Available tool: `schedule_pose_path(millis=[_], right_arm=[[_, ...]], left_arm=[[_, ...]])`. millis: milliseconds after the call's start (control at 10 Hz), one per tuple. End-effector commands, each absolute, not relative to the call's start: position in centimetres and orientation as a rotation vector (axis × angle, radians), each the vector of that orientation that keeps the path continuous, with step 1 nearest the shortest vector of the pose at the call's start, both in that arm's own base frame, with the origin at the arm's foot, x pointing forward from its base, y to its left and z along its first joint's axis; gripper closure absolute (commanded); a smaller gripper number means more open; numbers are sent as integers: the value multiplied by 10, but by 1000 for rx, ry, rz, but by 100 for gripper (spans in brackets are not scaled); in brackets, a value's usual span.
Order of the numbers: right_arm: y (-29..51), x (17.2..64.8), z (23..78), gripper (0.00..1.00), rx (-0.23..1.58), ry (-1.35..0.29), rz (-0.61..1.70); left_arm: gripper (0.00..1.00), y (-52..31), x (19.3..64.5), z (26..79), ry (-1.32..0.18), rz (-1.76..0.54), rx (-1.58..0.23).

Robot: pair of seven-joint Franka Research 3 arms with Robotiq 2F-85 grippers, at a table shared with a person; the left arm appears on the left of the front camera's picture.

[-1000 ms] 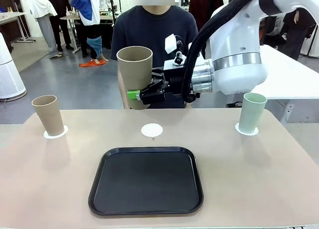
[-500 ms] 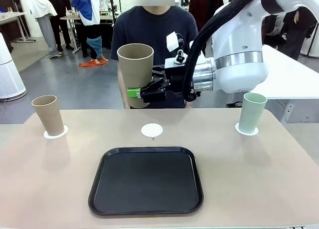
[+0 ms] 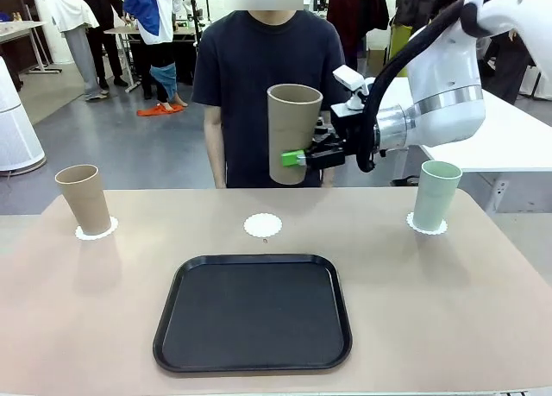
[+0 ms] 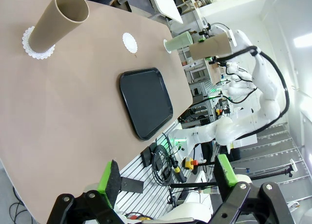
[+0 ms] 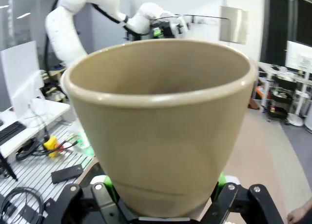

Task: Place coasters on the table and set cups on them.
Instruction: Take one Reusable plastic cup from the Flat Tray and place it on a coaster set by the human.

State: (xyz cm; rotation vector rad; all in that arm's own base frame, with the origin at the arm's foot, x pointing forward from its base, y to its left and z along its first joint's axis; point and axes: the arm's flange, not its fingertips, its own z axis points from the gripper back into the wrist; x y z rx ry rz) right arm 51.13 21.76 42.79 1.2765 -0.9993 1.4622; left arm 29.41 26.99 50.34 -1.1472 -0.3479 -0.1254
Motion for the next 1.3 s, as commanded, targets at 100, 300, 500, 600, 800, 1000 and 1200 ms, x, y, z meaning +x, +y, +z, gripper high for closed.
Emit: schedule_pose_path(millis=[100,300,500,600,800,1000,1200], right_arm=[[248,560,410,19,1319,-930,1548],[262,573,384,19,1288,-925,1540],[267,582,370,19,1255,-924,1545],[265,584,366,19,1228,-949,1526],[265,574,371,19,1284,-933,1522],[265,574,371,19,1284,-933,1522],[265,574,371,19,1284,-933,1522]], left_arm=[[0,270,293,507,-352,-115,-1160],[0,270,293,507,-352,-115,-1160],[0,270,293,507,-352,-115,-1160],[0,270,293,507,-352,-115,-1160],[0,270,293,507,-352,-115,-1160],[0,270,293,507,-352,-115,-1160],[0,270,293,507,-352,-115,-1160]])
